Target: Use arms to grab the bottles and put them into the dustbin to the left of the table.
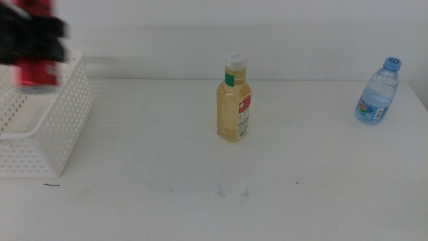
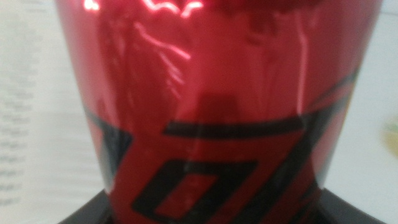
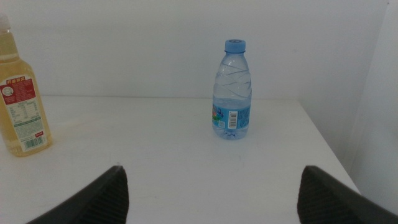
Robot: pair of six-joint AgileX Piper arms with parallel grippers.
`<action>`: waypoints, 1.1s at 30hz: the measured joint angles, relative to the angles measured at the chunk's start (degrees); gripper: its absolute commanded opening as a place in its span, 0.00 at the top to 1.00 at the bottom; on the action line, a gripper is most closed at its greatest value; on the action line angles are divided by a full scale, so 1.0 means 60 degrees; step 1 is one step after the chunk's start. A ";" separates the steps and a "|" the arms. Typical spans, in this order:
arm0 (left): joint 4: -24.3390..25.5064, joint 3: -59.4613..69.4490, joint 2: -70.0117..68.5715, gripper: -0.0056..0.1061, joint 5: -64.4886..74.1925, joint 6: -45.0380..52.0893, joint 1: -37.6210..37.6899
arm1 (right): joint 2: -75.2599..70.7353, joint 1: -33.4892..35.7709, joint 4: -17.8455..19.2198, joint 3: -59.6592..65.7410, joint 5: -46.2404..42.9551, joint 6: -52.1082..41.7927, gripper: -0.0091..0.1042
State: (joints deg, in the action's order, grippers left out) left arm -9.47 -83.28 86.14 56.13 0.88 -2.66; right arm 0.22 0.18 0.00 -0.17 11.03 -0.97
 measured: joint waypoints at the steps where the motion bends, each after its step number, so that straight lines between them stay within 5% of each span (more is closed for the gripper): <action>1: 0.0000 -0.0492 0.0277 0.97 0.0410 0.0213 -0.0486 | 0.0000 0.0000 0.0000 0.0000 0.0000 0.0000 0.10; 9: -0.0219 -0.2924 0.2485 0.97 0.2354 0.2016 -0.2302 | 0.0000 0.0000 0.0000 0.0000 0.0000 0.0000 0.10; 23: 0.0271 -0.3249 0.5222 0.92 0.1973 0.3240 -0.2410 | 0.0000 0.0000 0.0000 0.0000 0.0000 0.0000 0.10; 27: 0.0311 -0.3249 0.5523 0.72 0.1908 0.3270 -0.2410 | 0.0000 0.0000 0.0000 0.0000 0.0000 0.0000 0.10; 31: 0.0311 -0.3249 0.5549 0.20 0.1871 0.3357 -0.2410 | 0.0000 0.0000 0.0000 0.0000 0.0000 0.0000 0.10; 33: 0.0311 -0.3249 0.5452 0.11 0.1896 0.3329 -0.2410 | 0.0000 0.0000 0.0000 0.0000 0.0000 0.0000 0.10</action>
State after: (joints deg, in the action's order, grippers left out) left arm -7.61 -102.78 118.85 67.51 20.85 -17.12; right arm 0.22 0.18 0.00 -0.17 11.03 -0.97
